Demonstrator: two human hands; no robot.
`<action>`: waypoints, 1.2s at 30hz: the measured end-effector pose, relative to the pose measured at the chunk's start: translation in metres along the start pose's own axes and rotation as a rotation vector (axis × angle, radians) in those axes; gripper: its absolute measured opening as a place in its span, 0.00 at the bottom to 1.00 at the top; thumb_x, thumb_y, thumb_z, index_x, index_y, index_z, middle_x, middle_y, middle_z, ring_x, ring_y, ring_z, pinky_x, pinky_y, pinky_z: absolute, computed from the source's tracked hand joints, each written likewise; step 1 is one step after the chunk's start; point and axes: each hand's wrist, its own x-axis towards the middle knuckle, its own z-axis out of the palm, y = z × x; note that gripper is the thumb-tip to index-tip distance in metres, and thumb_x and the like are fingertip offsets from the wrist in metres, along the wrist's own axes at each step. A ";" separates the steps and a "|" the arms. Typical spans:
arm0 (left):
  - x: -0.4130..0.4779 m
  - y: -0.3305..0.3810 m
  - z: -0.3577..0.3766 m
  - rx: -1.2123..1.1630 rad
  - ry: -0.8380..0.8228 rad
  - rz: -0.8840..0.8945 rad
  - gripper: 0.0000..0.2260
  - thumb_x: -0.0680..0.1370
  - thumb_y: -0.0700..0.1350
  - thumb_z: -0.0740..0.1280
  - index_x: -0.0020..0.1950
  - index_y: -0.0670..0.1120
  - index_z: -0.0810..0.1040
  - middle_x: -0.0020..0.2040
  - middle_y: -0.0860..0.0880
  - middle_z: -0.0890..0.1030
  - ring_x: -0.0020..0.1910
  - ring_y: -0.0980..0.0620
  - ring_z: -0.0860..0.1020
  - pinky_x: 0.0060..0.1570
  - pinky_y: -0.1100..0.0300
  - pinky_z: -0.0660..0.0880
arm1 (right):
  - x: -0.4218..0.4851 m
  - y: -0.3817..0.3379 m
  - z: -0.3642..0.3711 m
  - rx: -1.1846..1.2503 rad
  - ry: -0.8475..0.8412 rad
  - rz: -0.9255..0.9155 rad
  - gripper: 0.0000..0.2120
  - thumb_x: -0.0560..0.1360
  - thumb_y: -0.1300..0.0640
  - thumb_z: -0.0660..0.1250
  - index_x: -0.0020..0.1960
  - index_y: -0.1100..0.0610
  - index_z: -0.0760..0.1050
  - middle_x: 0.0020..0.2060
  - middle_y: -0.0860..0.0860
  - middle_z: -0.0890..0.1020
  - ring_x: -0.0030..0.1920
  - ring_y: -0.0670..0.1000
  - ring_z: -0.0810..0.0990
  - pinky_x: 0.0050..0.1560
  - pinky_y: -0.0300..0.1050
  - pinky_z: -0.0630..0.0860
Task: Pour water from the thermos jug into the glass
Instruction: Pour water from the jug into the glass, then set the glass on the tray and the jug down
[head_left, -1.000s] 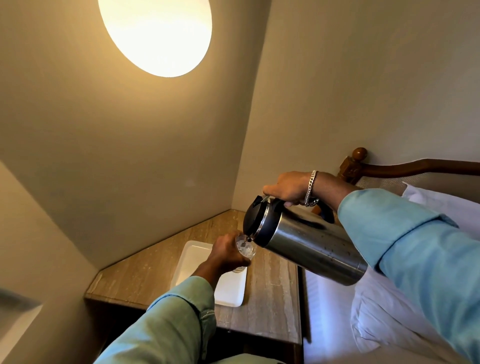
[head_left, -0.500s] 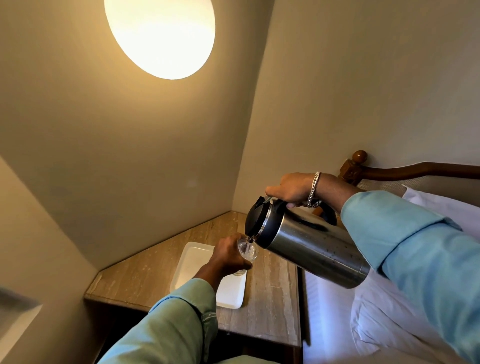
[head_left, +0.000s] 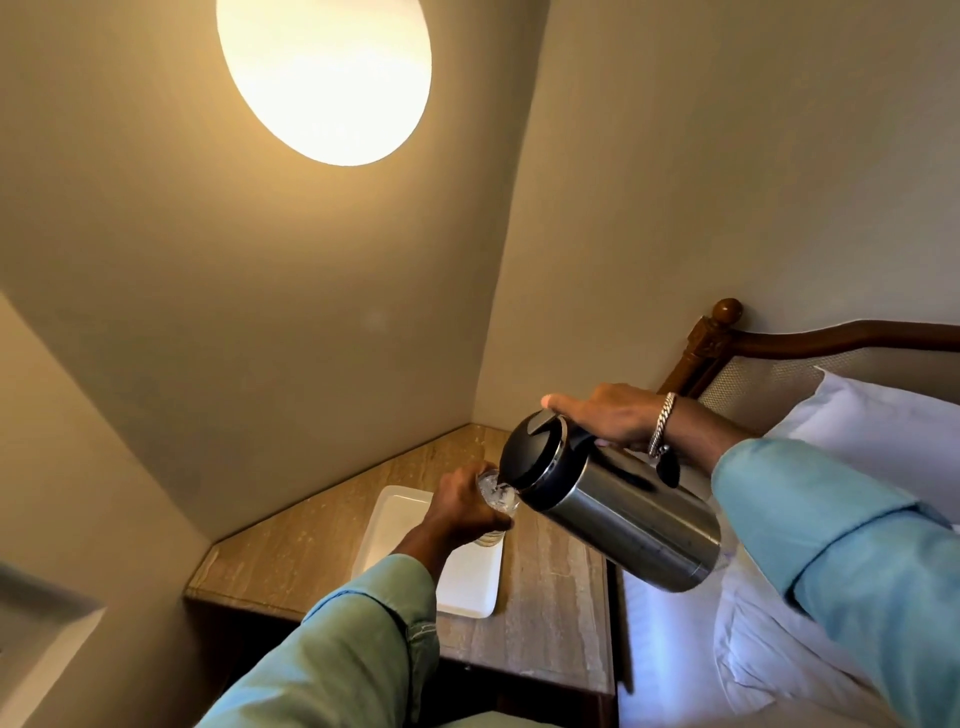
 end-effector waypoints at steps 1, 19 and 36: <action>0.000 0.001 -0.001 -0.006 0.009 -0.001 0.33 0.60 0.45 0.81 0.63 0.46 0.75 0.57 0.47 0.81 0.55 0.47 0.80 0.53 0.54 0.79 | -0.001 0.005 0.006 0.007 0.007 -0.006 0.35 0.71 0.25 0.48 0.27 0.53 0.72 0.26 0.50 0.73 0.31 0.51 0.72 0.42 0.46 0.71; -0.001 -0.014 -0.010 0.057 0.077 -0.065 0.34 0.59 0.43 0.81 0.63 0.47 0.75 0.55 0.48 0.81 0.52 0.49 0.79 0.50 0.59 0.77 | -0.034 0.082 0.136 0.830 0.553 0.249 0.38 0.69 0.27 0.48 0.19 0.58 0.70 0.13 0.49 0.71 0.24 0.53 0.73 0.36 0.47 0.69; 0.050 -0.119 0.029 0.097 0.175 -0.192 0.30 0.62 0.41 0.80 0.62 0.45 0.76 0.59 0.45 0.81 0.58 0.44 0.79 0.59 0.55 0.73 | 0.063 0.104 0.275 1.164 1.032 0.492 0.35 0.71 0.31 0.59 0.25 0.62 0.72 0.21 0.57 0.72 0.25 0.52 0.71 0.34 0.48 0.72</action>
